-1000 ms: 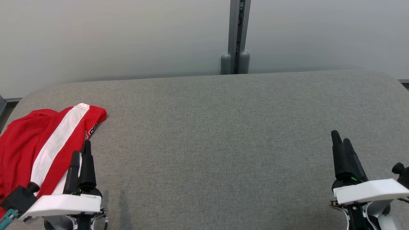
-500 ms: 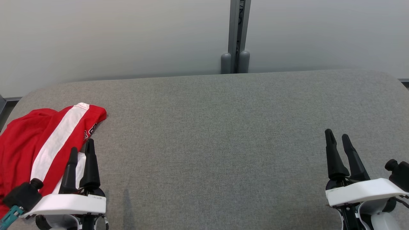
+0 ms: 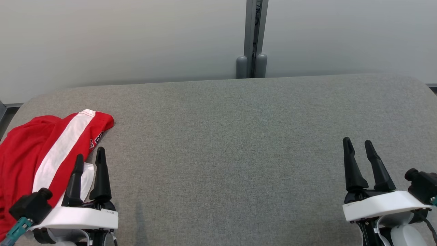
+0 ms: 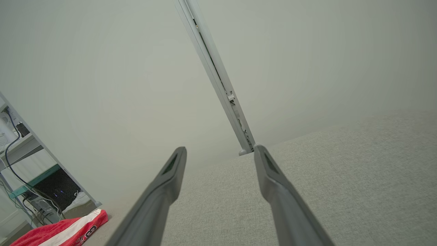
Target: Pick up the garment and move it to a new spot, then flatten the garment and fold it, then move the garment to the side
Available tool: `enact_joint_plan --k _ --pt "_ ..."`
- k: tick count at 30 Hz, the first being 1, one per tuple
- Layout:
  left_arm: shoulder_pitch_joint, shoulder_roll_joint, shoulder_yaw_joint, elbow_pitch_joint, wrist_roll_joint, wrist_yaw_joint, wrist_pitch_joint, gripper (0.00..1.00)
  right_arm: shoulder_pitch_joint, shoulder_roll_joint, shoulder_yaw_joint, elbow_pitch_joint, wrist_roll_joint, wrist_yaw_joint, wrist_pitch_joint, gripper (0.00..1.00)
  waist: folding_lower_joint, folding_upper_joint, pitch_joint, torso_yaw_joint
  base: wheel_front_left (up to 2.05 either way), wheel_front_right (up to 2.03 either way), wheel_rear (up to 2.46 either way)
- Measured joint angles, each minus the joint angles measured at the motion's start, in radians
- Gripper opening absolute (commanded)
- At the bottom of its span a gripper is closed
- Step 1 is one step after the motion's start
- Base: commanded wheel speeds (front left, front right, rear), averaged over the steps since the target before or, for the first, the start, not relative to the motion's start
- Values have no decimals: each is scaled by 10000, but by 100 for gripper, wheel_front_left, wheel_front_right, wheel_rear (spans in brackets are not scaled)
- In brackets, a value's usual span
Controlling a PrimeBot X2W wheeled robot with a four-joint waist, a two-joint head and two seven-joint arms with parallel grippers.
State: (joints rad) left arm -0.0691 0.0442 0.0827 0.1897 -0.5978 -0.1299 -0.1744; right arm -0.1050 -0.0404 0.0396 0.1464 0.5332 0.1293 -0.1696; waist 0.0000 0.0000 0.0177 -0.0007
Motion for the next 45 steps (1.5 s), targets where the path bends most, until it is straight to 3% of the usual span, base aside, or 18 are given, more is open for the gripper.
enact_joint_plan --k 45 --pt "-173 36 -35 209 3269 -6 -872 100 -343 -50 290 309 -3246 4 -905 100 0 0 68 -4 0 0 0"
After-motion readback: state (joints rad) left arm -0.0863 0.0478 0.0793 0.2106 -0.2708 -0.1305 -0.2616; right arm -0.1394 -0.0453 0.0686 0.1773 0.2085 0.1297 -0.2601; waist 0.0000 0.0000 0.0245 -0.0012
